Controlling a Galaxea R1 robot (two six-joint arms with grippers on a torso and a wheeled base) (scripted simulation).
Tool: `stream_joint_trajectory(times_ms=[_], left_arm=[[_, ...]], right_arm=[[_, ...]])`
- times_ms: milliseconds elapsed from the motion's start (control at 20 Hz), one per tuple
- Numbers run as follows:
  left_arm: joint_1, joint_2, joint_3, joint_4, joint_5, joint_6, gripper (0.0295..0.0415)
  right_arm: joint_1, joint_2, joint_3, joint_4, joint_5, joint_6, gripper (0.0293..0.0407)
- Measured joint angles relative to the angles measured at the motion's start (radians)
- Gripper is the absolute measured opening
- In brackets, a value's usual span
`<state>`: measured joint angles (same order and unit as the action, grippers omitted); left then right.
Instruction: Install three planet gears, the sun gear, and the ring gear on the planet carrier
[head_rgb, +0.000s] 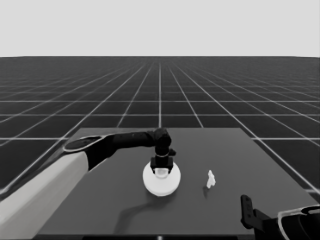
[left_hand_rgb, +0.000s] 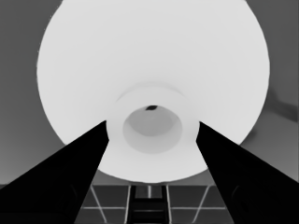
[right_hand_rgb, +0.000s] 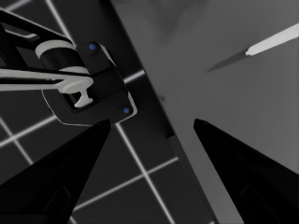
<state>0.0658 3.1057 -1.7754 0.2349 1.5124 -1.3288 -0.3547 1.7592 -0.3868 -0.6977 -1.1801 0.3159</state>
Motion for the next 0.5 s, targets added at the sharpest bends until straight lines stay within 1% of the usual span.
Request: stream_joint_trajectory(times_ms=[500], left_arm=[[0.000, 0.000, 0.000, 0.000, 0.000, 0.080, 0.0348]], right_arm=[[0.000, 0.000, 0.000, 0.000, 0.000, 0.000, 0.0385]])
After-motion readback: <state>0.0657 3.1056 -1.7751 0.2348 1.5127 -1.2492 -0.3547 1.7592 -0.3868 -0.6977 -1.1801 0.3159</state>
